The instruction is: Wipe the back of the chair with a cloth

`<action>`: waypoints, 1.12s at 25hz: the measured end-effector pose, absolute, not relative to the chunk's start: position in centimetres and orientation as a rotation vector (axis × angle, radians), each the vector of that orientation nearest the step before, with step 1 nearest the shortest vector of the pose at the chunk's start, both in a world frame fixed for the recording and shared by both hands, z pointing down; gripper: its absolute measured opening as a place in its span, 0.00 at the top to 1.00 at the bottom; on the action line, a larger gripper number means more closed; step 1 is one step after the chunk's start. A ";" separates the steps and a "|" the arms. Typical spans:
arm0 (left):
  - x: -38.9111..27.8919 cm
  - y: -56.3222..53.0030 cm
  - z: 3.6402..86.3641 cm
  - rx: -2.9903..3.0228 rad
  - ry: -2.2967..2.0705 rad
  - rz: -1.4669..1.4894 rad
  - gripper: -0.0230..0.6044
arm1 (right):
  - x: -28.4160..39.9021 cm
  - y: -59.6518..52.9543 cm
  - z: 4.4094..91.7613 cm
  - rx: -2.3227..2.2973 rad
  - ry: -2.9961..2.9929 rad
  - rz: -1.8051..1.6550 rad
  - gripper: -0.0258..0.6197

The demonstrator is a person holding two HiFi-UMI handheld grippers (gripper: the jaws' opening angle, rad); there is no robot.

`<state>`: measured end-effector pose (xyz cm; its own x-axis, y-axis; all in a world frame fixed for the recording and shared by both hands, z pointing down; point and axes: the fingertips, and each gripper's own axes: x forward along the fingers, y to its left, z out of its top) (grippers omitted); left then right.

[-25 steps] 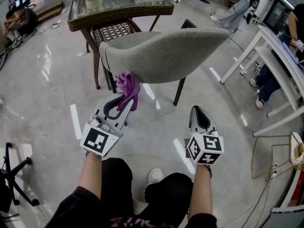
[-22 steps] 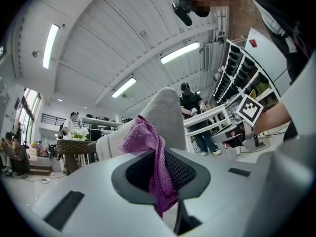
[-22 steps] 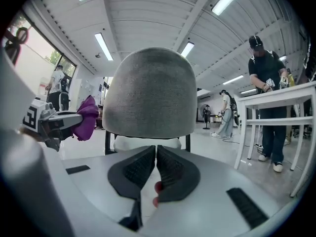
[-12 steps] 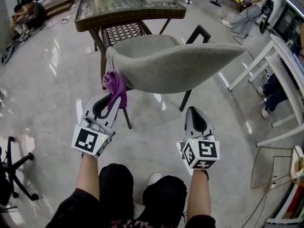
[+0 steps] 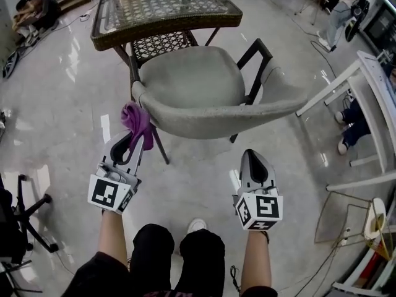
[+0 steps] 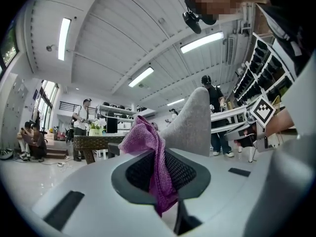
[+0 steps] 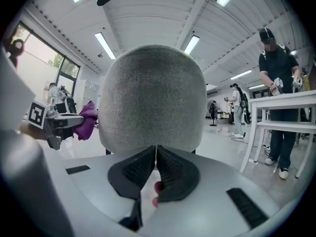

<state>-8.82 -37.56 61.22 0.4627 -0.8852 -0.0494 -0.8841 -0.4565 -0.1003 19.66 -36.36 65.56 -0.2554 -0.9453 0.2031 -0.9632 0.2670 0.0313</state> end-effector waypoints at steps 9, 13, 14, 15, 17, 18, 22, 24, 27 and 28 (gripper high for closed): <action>-8.5 -39.4 52.2 -2.617 1.679 -0.035 0.85 | 22.7 -37.3 56.2 1.821 -2.302 0.250 0.92; -7.5 -40.0 47.5 -2.609 1.663 -0.096 0.85 | 24.7 -37.4 51.4 1.864 -2.273 0.282 0.92; -7.2 -40.2 46.2 -2.610 1.669 -0.087 0.85 | 25.2 -37.5 50.2 1.870 -2.267 0.287 0.92; -6.9 -40.4 44.8 -2.610 1.678 -0.079 0.85 | 25.7 -37.5 48.9 1.877 -2.265 0.294 0.92; -6.3 -40.8 42.4 -2.605 1.689 -0.091 0.85 | 26.5 -37.7 46.3 1.889 -2.269 0.311 0.92; -6.0 -40.9 41.3 -2.602 1.689 -0.107 0.85 | 26.8 -37.9 44.9 1.894 -2.271 0.316 0.92; -4.6 -41.2 36.2 -2.595 1.693 -0.128 0.85 | 27.9 -38.6 40.0 1.889 -2.275 0.333 0.92; -4.1 -41.3 33.6 -2.589 1.699 -0.129 0.85 | 28.3 -39.0 37.7 1.882 -2.278 0.339 0.92; -3.6 -41.1 29.7 -2.571 1.703 -0.132 0.85 | 28.4 -39.6 34.4 1.867 -2.299 0.349 0.92; -3.5 -41.1 28.4 -2.565 1.702 -0.134 0.85 | 28.3 -40.0 33.2 1.862 -2.311 0.351 0.92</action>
